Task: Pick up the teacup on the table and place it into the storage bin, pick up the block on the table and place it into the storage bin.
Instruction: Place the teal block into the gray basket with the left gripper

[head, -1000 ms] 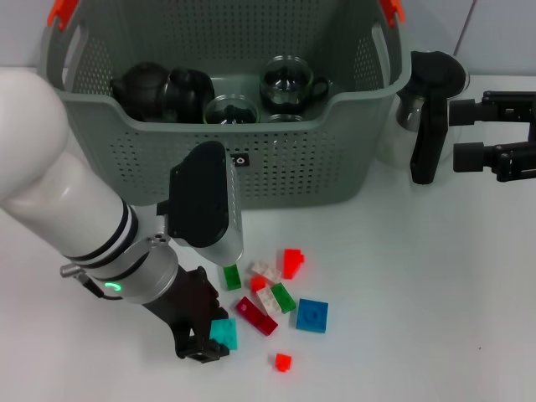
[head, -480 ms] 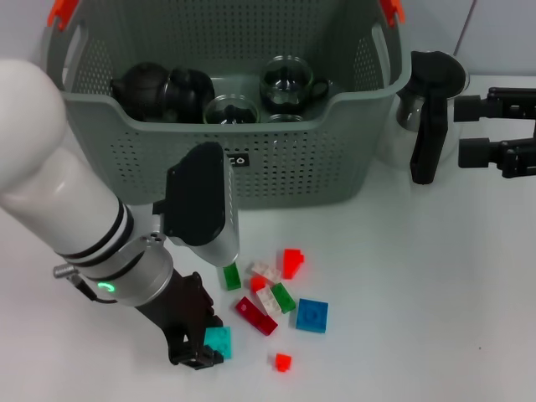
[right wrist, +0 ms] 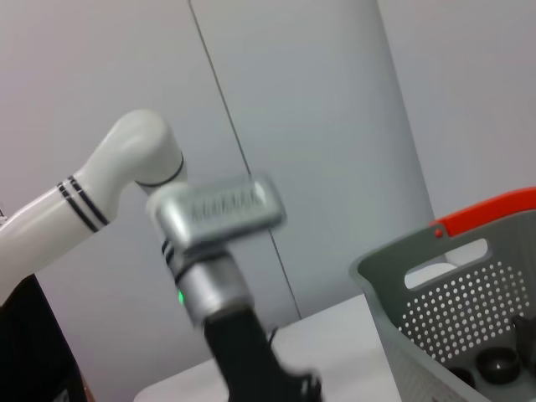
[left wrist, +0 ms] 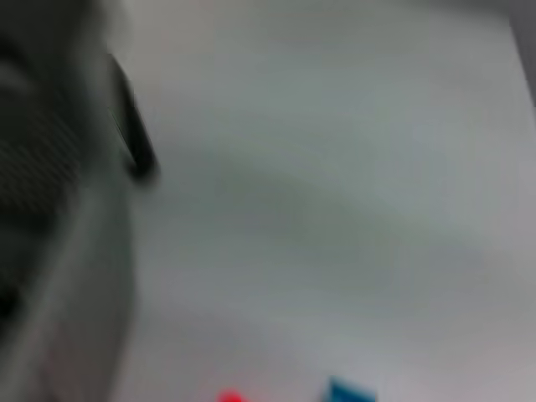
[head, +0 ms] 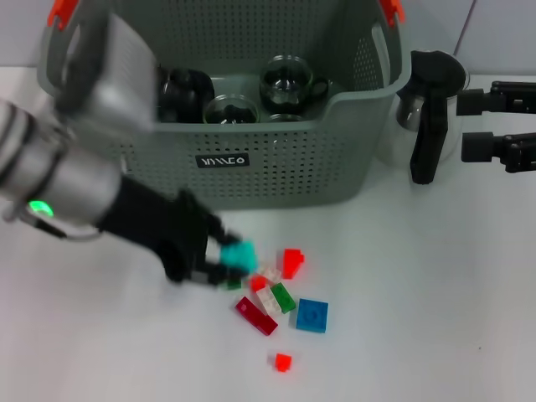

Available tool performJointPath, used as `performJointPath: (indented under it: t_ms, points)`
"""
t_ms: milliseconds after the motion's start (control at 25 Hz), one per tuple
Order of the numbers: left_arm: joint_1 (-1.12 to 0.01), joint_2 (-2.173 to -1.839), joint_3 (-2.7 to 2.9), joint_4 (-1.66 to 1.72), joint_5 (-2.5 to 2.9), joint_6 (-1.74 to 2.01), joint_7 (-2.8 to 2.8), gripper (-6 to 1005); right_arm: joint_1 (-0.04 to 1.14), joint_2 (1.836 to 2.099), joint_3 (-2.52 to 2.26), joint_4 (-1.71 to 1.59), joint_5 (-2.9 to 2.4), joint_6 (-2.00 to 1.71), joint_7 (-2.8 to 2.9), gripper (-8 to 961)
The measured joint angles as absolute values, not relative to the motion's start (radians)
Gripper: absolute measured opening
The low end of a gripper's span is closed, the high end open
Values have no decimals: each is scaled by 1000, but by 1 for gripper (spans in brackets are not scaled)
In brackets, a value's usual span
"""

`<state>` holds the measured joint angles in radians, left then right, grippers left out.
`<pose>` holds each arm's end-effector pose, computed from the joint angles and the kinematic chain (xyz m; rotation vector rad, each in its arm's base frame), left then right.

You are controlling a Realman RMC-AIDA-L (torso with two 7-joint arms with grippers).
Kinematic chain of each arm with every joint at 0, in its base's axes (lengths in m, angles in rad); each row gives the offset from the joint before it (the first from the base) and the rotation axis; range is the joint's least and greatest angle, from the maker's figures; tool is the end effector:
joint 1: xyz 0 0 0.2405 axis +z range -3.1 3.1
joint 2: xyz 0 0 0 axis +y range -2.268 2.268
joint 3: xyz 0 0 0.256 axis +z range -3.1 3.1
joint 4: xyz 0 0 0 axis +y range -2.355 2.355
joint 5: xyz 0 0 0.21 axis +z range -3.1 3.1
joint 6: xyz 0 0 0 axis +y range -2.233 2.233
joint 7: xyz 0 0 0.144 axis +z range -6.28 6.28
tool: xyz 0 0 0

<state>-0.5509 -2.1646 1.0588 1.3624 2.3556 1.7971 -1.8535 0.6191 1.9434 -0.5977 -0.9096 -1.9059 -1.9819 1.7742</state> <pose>-0.1744 0.3211 0.0129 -3.0516 -0.3442 0.0813 0.2030 0.3359 0.1075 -2.9008 0.5856 0.8793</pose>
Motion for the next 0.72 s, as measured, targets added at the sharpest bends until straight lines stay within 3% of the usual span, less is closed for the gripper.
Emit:
performJointPath:
  t_ms: [400,720]
  points:
    - [-639,-2150,722,1295,2173,1710,-1880,406,631,1939,-605,-918,-1887,-1983,1808,882]
    - [-721,-2115,797,1177,2195,1362,-2045,422,640,1930,-606,-920,-1885,-1983,1819,882]
